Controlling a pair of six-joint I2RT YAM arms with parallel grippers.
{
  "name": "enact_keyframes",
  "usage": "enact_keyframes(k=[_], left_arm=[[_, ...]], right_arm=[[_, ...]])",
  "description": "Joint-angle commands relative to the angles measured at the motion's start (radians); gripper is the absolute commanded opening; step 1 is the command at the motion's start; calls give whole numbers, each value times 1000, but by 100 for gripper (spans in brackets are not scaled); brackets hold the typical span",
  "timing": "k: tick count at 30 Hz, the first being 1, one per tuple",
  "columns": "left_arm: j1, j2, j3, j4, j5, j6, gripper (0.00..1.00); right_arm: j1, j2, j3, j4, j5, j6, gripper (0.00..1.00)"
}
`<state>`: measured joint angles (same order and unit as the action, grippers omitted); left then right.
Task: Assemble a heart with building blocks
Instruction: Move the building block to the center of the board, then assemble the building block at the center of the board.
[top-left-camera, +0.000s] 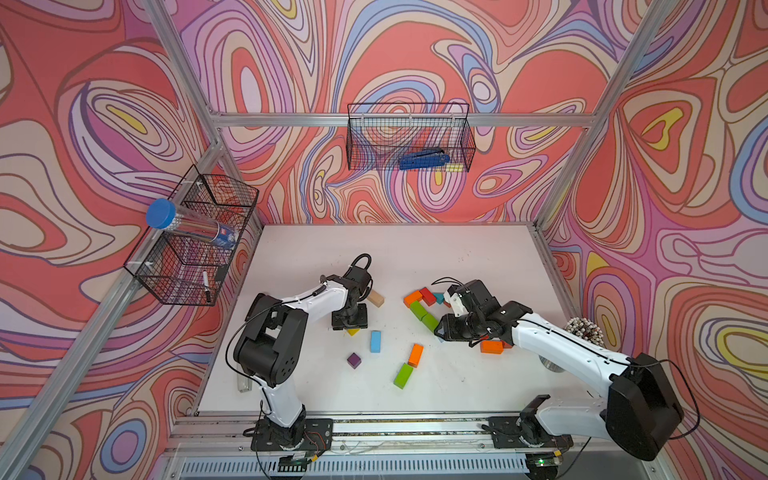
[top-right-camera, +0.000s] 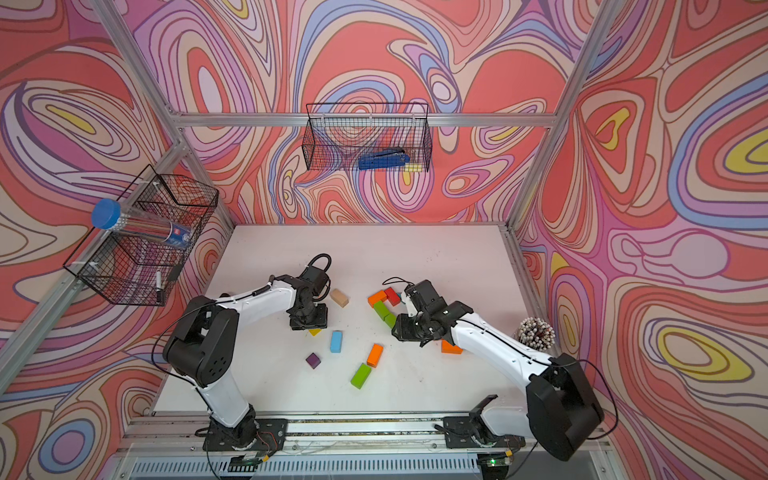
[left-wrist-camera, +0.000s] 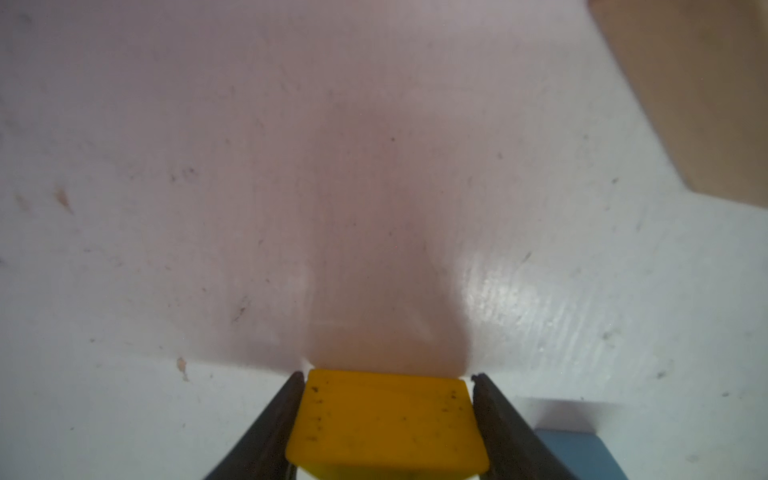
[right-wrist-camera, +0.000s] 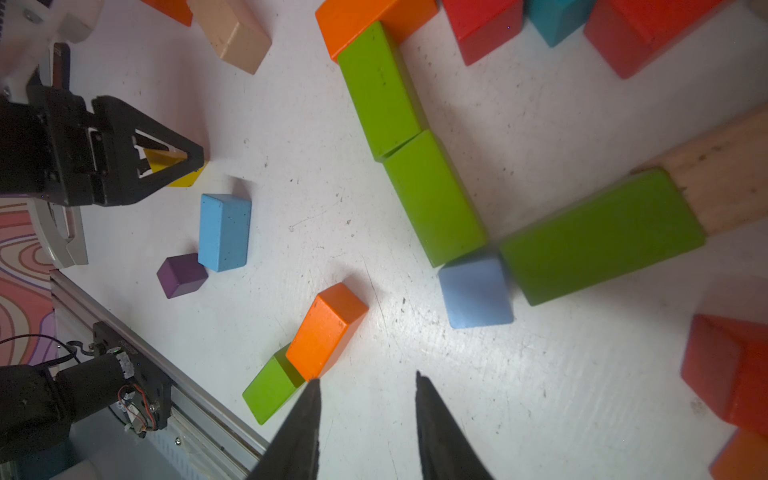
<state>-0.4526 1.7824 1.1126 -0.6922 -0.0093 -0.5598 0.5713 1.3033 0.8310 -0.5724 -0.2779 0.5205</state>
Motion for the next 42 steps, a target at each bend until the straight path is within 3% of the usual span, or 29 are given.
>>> enact_keyframes(k=[1, 13, 24, 33, 42], left_arm=[[-14, 24, 35, -2, -20, -51, 60], [-45, 64, 92, -14, -12, -75, 63], [-50, 16, 81, -19, 9, -69, 82], [-148, -124, -5, -18, 17, -21, 75], [-226, -54, -2, 2, 28, -66, 67]], right_arm=[[6, -13, -16, 9, 2, 5, 39], [6, -16, -20, 16, 3, 9, 39], [6, -18, -14, 11, 1, 0, 40], [6, -11, -22, 16, -4, -11, 40], [6, -6, -22, 25, -8, -8, 39]])
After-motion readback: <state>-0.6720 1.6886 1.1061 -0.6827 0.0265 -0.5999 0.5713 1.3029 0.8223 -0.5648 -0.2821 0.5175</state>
